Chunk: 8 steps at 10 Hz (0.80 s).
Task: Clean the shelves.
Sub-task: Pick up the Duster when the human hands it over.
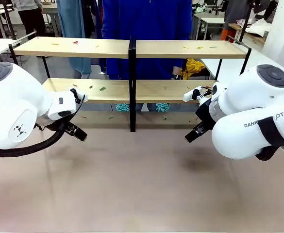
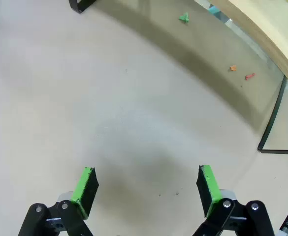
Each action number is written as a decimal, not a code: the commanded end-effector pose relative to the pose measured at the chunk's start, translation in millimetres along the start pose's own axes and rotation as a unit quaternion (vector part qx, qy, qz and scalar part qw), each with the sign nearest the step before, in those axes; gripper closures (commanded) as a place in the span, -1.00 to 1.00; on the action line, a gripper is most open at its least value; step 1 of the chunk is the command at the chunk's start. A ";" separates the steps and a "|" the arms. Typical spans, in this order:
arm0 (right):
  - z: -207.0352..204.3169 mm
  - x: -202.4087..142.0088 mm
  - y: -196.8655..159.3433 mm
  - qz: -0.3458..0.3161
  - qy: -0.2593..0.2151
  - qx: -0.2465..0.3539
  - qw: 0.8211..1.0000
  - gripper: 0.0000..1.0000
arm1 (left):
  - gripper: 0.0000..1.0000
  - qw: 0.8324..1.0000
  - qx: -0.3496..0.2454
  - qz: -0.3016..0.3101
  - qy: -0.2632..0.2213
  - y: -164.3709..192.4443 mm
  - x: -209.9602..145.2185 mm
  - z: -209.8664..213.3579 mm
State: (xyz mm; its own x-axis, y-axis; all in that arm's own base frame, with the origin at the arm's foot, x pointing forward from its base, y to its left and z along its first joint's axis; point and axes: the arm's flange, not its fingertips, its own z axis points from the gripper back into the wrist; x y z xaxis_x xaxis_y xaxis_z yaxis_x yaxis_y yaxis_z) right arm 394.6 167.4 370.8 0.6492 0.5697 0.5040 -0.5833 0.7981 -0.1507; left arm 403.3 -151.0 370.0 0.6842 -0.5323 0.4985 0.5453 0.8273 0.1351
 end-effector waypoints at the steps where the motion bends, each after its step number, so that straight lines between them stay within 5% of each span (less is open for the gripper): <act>1: 0.0 0.1 0.0 0.000 0.000 0.000 1.000 -1.00 | -1.00 1.000 0.000 0.000 0.000 0.0 0.1 0.1; 8: 0.0 0.1 0.0 0.000 0.000 0.000 1.000 -1.00 | -1.00 1.000 0.000 0.000 0.000 0.0 0.1 0.1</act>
State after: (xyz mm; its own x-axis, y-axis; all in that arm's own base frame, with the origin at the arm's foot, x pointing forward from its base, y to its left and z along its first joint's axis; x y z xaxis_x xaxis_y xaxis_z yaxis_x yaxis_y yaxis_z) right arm 394.6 167.4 370.8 0.6490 0.5701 0.5038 -0.5835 0.7979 -0.1513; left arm 403.3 -150.9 370.0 0.6846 -0.5318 0.4986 0.5448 0.8277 0.1347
